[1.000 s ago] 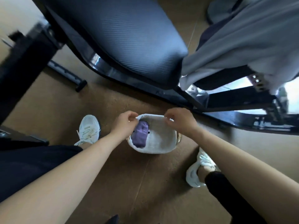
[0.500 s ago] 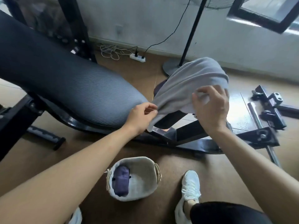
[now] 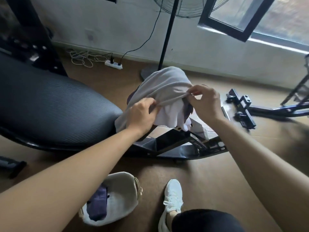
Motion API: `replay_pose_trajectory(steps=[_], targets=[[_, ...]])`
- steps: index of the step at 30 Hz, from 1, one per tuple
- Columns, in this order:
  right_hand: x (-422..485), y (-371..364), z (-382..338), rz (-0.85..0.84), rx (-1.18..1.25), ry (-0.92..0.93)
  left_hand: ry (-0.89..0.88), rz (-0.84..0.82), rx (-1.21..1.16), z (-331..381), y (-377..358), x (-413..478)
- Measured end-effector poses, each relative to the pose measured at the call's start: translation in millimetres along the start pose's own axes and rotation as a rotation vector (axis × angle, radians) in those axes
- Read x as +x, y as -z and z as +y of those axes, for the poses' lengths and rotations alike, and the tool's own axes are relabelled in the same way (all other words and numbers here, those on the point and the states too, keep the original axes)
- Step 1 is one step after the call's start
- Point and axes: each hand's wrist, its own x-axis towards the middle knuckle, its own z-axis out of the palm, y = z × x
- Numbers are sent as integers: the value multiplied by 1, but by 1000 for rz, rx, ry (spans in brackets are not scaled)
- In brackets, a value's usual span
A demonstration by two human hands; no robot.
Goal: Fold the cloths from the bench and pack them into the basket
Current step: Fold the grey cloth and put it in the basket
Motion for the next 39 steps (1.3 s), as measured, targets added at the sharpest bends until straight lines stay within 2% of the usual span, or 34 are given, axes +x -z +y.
replay_pose_trajectory(steps=[5, 8, 11, 14, 17, 23, 28, 30, 34, 36, 39], targets=[[15, 6, -9, 4, 50, 13, -8, 84, -66, 13, 20, 9], [28, 12, -15, -26, 19, 24, 66, 36, -144, 28, 29, 28], [41, 23, -18, -114, -116, 92, 110, -37, -249, 31, 43, 42], [54, 29, -20, -227, -313, 215, 38, -210, -207, 29, 58, 44], [65, 35, -22, -190, -348, 302, -36, -157, -212, 27, 57, 47], [91, 61, -2, -10, -323, -84, -28, -19, -471, 29, 64, 56], [104, 63, -16, 117, -13, -250, 23, 42, -543, 49, 68, 63], [103, 66, -31, 161, 70, -204, 72, 69, -556, 50, 71, 64], [87, 82, -70, 250, 63, 59, 107, 112, -585, 49, 88, 56], [76, 84, -88, 163, 126, 131, 152, 153, -621, 46, 101, 50], [48, 80, -104, -84, 165, 158, 213, 185, -685, 40, 127, 33]])
